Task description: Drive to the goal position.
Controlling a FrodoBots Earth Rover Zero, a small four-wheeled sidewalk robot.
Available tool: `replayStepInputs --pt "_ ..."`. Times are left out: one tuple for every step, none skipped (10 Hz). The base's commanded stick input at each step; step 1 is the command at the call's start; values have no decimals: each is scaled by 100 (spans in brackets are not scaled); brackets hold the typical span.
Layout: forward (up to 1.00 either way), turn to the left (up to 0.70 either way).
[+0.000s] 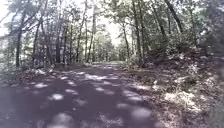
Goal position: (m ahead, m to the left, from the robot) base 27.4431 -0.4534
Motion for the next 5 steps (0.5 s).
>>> replayStepInputs --pt "45 0" --pt "45 0" --pt "45 0" --pt "45 0" --pt "45 0"
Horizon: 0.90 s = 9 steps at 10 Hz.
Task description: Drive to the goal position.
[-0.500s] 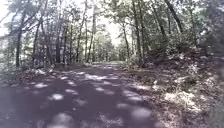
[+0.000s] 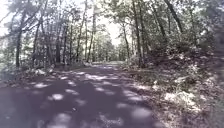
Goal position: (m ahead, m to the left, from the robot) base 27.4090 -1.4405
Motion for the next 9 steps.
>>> replayStepInputs --pt "45 0" --pt "45 0" --pt "45 0" --pt "45 0" --pt "45 0" --pt "45 0" --pt "45 0" --pt "45 0" --pt "45 0"
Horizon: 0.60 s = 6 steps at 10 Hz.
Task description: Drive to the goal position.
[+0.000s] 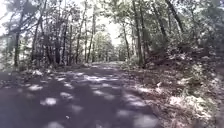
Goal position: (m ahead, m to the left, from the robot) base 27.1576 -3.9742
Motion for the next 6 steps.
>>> replayStepInputs --pt "45 0" --pt "44 0" --pt "38 0" --pt "25 0" --pt "13 0" --pt "9 0"
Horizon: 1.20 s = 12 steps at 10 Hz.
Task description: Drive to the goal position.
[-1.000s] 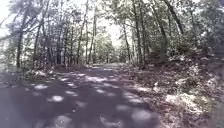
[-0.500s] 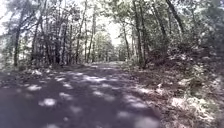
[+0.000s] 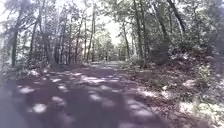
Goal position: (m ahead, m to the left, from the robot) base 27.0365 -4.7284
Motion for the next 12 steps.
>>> replayStepInputs --pt "8 0" --pt "8 0" --pt "8 13" --pt "8 31" --pt "8 32" --pt "5 41" --pt "4 45" --pt "13 31" --pt "34 0" --pt "37 0" --pt "39 0" --pt "40 0"
